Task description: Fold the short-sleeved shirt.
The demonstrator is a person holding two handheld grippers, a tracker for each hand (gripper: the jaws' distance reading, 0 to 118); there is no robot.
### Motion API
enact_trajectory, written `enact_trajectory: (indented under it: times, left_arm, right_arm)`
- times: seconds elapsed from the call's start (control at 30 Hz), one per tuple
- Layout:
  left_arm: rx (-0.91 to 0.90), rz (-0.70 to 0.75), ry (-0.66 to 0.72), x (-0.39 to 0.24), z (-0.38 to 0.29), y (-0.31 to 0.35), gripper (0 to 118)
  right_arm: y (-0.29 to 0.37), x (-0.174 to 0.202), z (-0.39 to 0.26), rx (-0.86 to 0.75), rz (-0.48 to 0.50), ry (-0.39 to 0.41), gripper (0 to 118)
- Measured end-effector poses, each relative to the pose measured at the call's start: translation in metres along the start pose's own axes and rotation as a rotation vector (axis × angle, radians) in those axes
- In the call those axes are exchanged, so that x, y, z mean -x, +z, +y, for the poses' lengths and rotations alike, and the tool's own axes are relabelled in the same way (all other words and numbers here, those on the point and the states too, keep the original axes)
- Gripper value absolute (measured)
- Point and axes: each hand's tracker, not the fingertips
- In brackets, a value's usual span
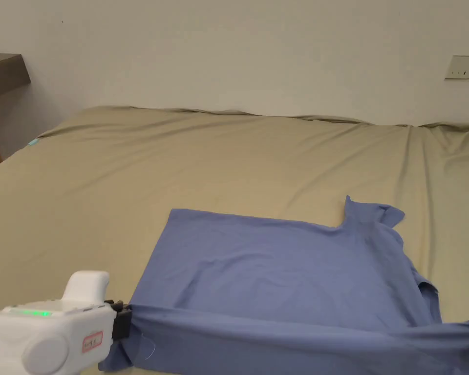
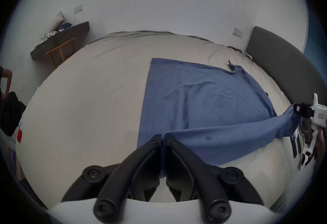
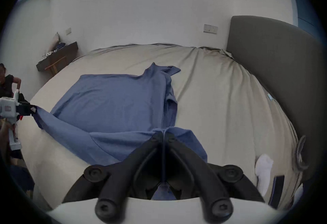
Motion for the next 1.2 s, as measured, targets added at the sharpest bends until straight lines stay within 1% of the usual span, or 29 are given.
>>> enact_trajectory:
  times: [0.07,0.1,0.13,0.2,0.27,0.3,0.33,0.37,0.4,0.43,0.47,0.5,0.57,0.63,0.67,0.7,0.77,0.83,0.87,0.9,0.93,0.97,1.0,1.03,1.07,1.13,1.2]
  left_arm:
    - [0.020,0.006,-0.007,0.003,0.017,-0.020,4]
    - [0.059,0.000,-0.034,0.003,0.026,-0.031,3]
    - [0.065,0.013,-0.058,0.002,0.032,-0.040,4]
    - [0.104,0.021,-0.076,0.001,0.041,-0.058,4]
    - [0.142,0.024,-0.081,0.003,0.047,-0.076,4]
    - [0.149,0.028,-0.095,0.003,0.049,-0.084,4]
    - [0.148,0.035,-0.098,0.003,0.049,-0.090,4]
    - [0.164,0.033,-0.105,0.003,0.050,-0.096,13]
    - [0.188,0.035,-0.114,0.004,0.051,-0.103,27]
    - [0.205,0.054,-0.115,0.005,0.051,-0.108,47]
    - [0.209,0.087,-0.136,0.004,0.047,-0.107,73]
    - [0.203,0.109,-0.141,0.007,0.045,-0.106,78]
    - [0.188,0.104,-0.086,0.016,0.045,-0.095,78]
    - [0.131,0.080,-0.013,0.026,0.041,-0.069,78]
    - [0.101,0.084,-0.002,0.027,0.037,-0.056,78]
    - [0.059,0.088,0.004,0.026,0.028,-0.038,78]
    - [-0.006,0.103,-0.001,0.020,0.004,-0.004,78]
    - [-0.069,0.115,0.027,0.011,-0.030,0.027,78]
    - [-0.090,0.105,0.054,0.005,-0.049,0.040,78]
    - [-0.106,0.085,0.096,0.001,-0.068,0.052,74]
    - [-0.130,0.074,0.125,-0.002,-0.085,0.063,56]
    - [-0.150,0.065,0.152,-0.006,-0.099,0.070,5]
    - [-0.140,0.084,0.174,-0.013,-0.114,0.072,0]
    - [-0.154,0.139,0.167,-0.019,-0.126,0.078,0]
    - [-0.157,0.137,0.160,-0.023,-0.134,0.082,0]
    - [-0.155,0.117,0.159,-0.027,-0.142,0.088,0]
    - [-0.155,0.130,0.108,-0.032,-0.141,0.087,0]
  right_arm:
    - [-0.022,0.001,0.013,0.034,-0.008,-0.004,4]
    - [-0.035,0.000,0.019,0.066,0.001,0.000,4]
    - [-0.044,0.003,0.023,0.070,-0.024,0.006,4]
    - [-0.064,0.007,0.027,0.095,-0.021,0.047,4]
    - [-0.083,0.009,0.030,0.107,-0.044,0.050,4]
    - [-0.104,0.000,0.028,0.121,-0.053,0.037,4]
    - [-0.114,-0.003,0.027,0.124,-0.054,0.032,9]
    - [-0.121,-0.004,0.027,0.133,-0.055,0.035,33]
    - [-0.128,-0.003,0.025,0.145,-0.073,0.047,55]
    - [-0.136,-0.005,0.021,0.147,-0.106,0.090,69]
    - [-0.138,-0.006,0.020,0.149,-0.118,0.118,74]
    - [-0.136,-0.007,0.019,0.148,-0.108,0.121,74]
    - [-0.122,-0.007,0.017,0.126,-0.105,0.122,74]
    - [-0.096,-0.008,0.015,0.045,-0.080,0.073,78]
    - [-0.082,-0.008,0.012,0.020,-0.064,0.046,80]
    - [-0.052,0.003,0.011,-0.004,-0.043,0.016,81]
    - [-0.017,0.009,-0.003,-0.046,0.003,-0.039,83]
    - [0.013,0.019,-0.026,-0.048,0.064,-0.077,84]
    - [0.025,0.024,-0.037,-0.048,0.075,-0.090,84]
    - [0.038,0.028,-0.051,-0.052,0.086,-0.099,83]
    - [0.049,0.032,-0.064,-0.052,0.097,-0.104,78]
    - [0.061,0.041,-0.074,-0.051,0.089,-0.099,52]
    - [0.066,0.047,-0.083,-0.037,0.067,-0.084,19]
    - [0.071,0.051,-0.092,-0.020,0.006,-0.061,4]
    - [0.076,0.054,-0.099,-0.029,-0.037,-0.050,4]
    - [0.079,0.051,-0.106,0.007,0.032,-0.078,4]
    - [0.082,0.050,-0.108,0.004,0.018,-0.079,4]
